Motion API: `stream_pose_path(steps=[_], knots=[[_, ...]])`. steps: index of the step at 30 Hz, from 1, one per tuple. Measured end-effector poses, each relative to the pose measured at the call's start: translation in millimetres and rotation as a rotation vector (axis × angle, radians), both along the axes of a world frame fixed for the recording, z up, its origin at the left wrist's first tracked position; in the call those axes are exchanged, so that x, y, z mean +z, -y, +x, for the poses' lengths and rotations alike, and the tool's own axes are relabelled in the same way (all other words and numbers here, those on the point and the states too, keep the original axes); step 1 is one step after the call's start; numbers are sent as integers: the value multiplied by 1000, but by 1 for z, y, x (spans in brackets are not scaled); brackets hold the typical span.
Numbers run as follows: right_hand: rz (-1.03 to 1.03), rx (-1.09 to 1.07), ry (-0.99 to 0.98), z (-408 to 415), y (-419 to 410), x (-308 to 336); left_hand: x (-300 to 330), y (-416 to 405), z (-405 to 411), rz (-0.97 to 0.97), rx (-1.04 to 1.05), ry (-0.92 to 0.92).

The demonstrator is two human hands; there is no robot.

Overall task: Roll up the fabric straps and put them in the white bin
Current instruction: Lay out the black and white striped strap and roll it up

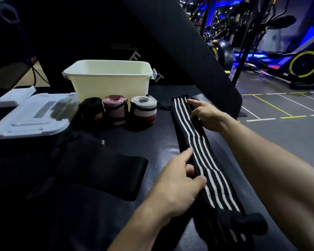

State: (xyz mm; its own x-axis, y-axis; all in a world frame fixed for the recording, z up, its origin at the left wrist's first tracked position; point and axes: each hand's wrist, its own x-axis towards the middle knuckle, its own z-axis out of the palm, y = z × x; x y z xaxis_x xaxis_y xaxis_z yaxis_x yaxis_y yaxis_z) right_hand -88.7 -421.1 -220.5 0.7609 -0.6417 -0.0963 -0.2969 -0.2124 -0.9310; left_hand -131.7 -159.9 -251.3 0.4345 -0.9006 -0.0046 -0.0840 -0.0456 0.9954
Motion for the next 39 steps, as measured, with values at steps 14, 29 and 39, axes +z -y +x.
stream_pose_path(steps=[14, 29, 39], knots=[[-970, 104, -410, -8, -6, 9, 1, -6, 4, 151, 41, 154], [-557, 208, 54, -214, -132, -12, -2, -24, -8, 4, 79, 663], [-600, -42, 246, -267, -184, -45, 6, -47, -41, -77, -199, 779]])
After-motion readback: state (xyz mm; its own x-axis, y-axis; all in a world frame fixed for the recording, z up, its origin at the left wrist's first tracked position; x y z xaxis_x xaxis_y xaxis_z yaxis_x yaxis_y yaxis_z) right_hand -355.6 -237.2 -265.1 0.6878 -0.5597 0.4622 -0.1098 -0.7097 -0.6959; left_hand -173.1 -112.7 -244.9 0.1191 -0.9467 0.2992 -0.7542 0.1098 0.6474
